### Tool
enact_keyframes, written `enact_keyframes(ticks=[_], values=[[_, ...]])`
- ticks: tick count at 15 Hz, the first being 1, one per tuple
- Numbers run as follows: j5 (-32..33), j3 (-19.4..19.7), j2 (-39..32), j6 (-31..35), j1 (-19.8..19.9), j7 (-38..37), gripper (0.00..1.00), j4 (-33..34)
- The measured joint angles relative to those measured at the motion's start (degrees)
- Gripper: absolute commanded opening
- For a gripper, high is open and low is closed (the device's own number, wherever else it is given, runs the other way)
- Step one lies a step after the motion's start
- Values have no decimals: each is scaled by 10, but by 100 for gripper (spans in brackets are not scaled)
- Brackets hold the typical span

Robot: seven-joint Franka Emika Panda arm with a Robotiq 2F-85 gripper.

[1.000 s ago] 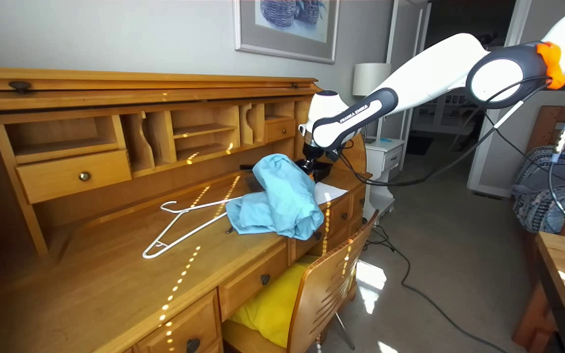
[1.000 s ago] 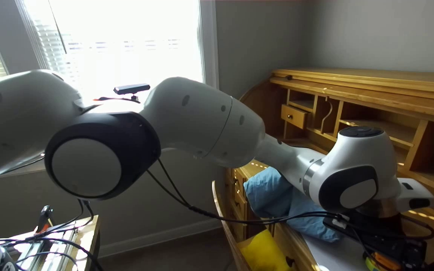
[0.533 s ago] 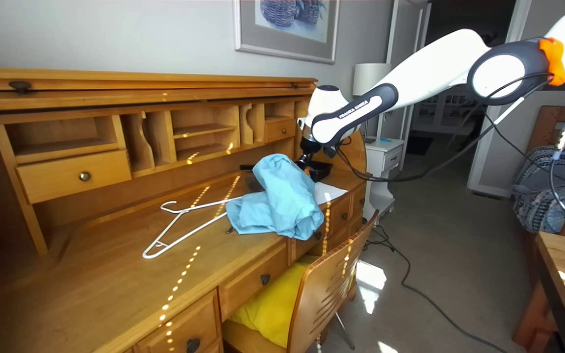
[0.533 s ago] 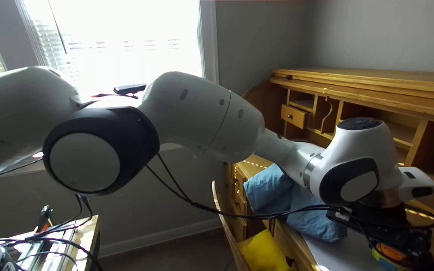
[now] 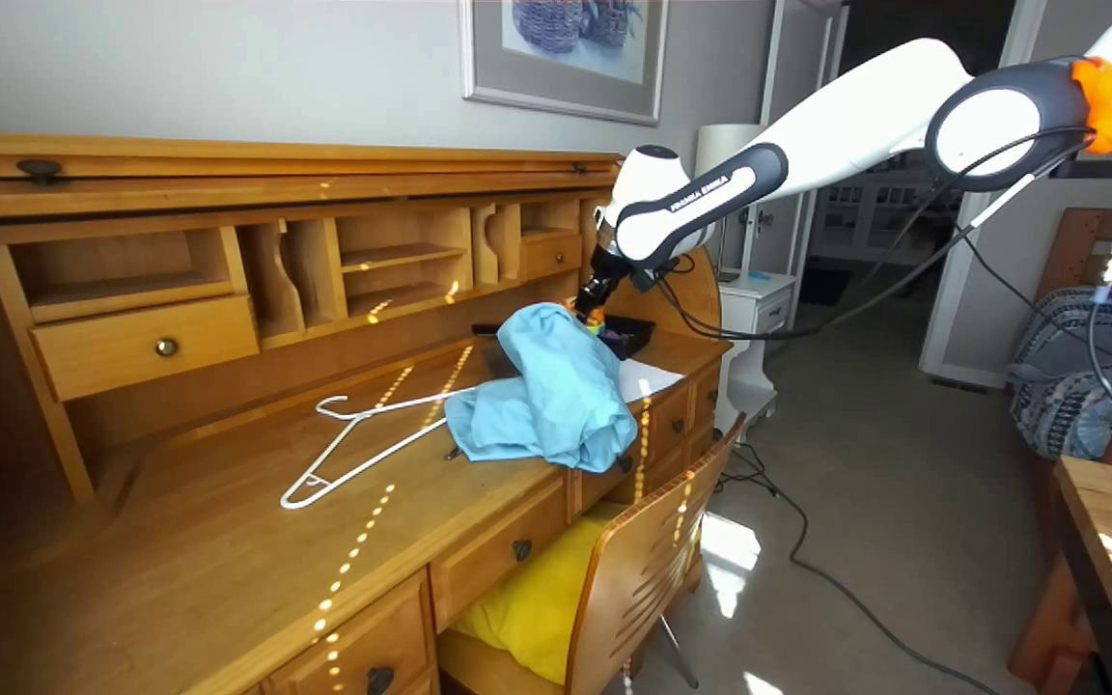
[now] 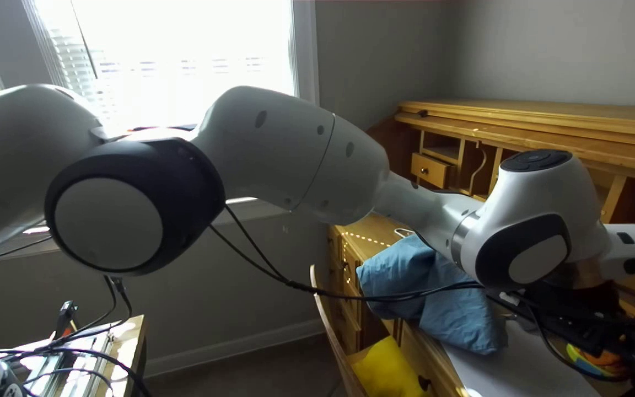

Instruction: Put the car in the black box.

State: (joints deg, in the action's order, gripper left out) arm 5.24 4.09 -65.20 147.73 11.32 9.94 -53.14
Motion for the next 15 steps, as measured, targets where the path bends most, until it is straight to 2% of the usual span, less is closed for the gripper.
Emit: enact_keyframes(ticks=[3, 8, 12, 14, 15], values=[[-2, 23, 7, 20, 1, -82, 43, -8], [-2, 84, 7, 30, -6, -239, 43, -9], [-2, 123, 7, 25, -16, -321, 43, -20], [-1, 131, 3, 18, -19, -332, 92, -23], [-1, 132, -1, 16, -20, -332, 93, -23]])
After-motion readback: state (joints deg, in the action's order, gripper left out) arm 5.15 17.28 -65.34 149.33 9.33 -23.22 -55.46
